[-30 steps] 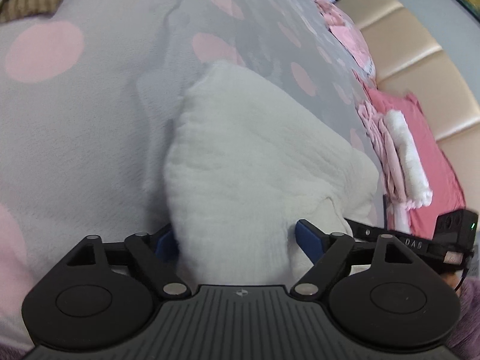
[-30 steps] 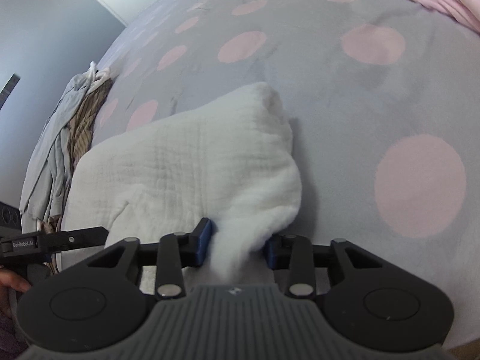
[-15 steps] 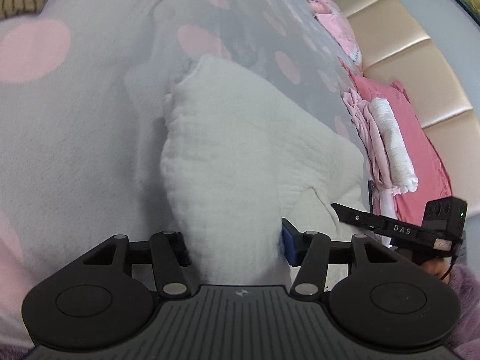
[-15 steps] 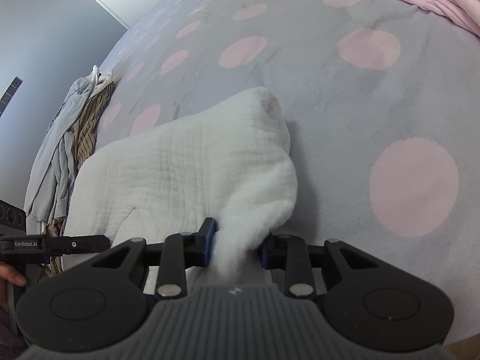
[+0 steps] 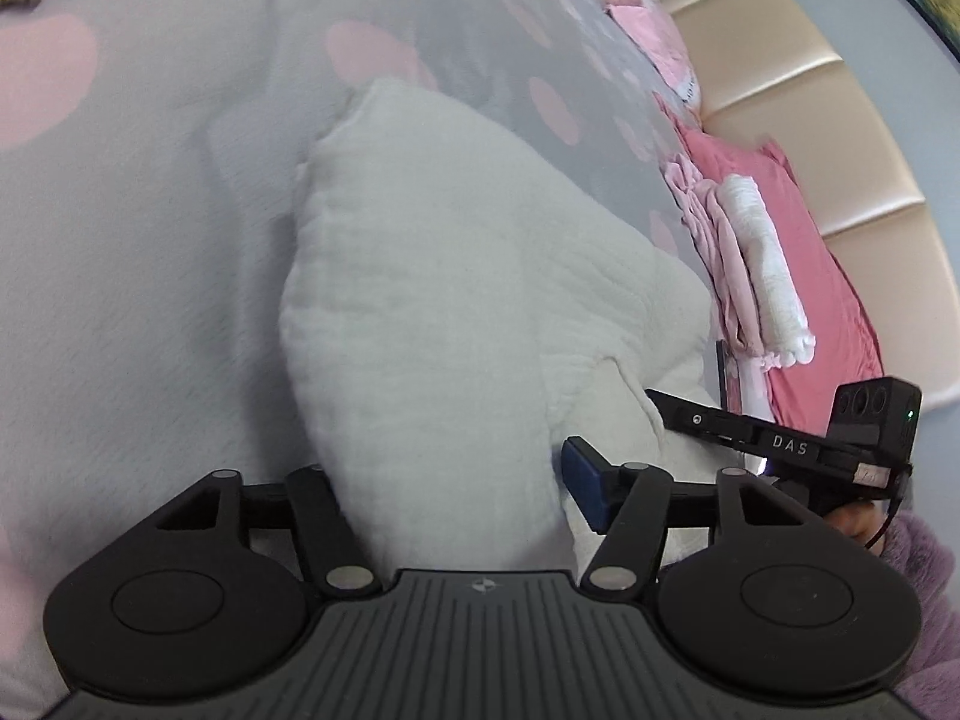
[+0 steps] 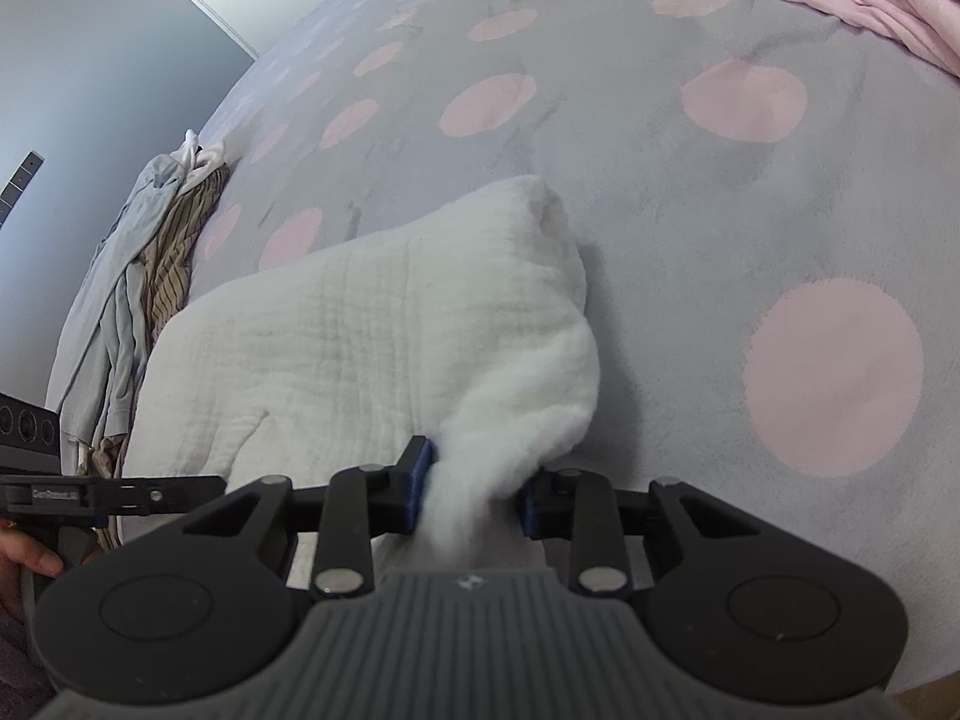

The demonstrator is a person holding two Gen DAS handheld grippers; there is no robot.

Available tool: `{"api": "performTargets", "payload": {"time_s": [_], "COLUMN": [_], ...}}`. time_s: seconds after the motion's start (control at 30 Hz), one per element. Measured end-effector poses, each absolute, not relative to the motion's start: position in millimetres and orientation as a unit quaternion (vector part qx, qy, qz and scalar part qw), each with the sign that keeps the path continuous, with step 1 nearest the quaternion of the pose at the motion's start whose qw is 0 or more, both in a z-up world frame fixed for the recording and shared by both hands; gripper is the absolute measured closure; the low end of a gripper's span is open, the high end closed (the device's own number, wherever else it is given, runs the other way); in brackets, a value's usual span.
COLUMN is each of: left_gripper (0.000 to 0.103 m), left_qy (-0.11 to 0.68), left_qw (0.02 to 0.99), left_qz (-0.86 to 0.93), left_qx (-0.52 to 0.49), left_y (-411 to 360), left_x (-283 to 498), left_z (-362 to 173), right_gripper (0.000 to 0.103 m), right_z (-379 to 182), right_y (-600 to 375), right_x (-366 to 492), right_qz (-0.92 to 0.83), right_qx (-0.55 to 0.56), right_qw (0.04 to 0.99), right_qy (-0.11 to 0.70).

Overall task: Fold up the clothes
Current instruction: 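Pinch the folded garment's edge with both tools and lift it, then carry the held garment with both tools toward the pink pillows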

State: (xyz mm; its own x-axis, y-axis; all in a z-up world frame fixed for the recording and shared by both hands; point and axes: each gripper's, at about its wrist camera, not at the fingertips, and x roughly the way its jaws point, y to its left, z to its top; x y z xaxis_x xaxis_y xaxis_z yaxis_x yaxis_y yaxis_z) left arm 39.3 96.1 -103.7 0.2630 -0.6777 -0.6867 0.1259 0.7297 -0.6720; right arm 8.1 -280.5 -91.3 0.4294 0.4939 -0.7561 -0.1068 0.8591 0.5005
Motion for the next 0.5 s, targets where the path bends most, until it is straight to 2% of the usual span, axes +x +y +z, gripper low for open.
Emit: {"api": "performTargets", "payload": {"time_s": [0.07, 0.2, 0.5], "left_gripper": [0.066, 0.07, 0.071], "left_qy": [0.537, 0.52, 0.485], "left_qw": [0.758, 0.769, 0.776], "left_qz": [-0.27, -0.277, -0.304], "left_qx": [-0.253, -0.246, -0.264], "left_y": [96.4, 96.0, 92.3], "left_x": [38.6, 34.8, 38.0], "left_z": [-101.3, -91.3, -62.9], "right_gripper": [0.076, 0.078, 0.079], "right_z": [-88.8, -78.3, -41.7], "right_y": [-283.7, -287.9, -306.8], "right_x": [7.5, 4.4, 2.5], "right_qz": [0.183, 0.189, 0.213], "right_qx": [0.205, 0.218, 0.249], "right_qw": [0.823, 0.828, 0.836], "right_qy": [0.498, 0.48, 0.441]}}
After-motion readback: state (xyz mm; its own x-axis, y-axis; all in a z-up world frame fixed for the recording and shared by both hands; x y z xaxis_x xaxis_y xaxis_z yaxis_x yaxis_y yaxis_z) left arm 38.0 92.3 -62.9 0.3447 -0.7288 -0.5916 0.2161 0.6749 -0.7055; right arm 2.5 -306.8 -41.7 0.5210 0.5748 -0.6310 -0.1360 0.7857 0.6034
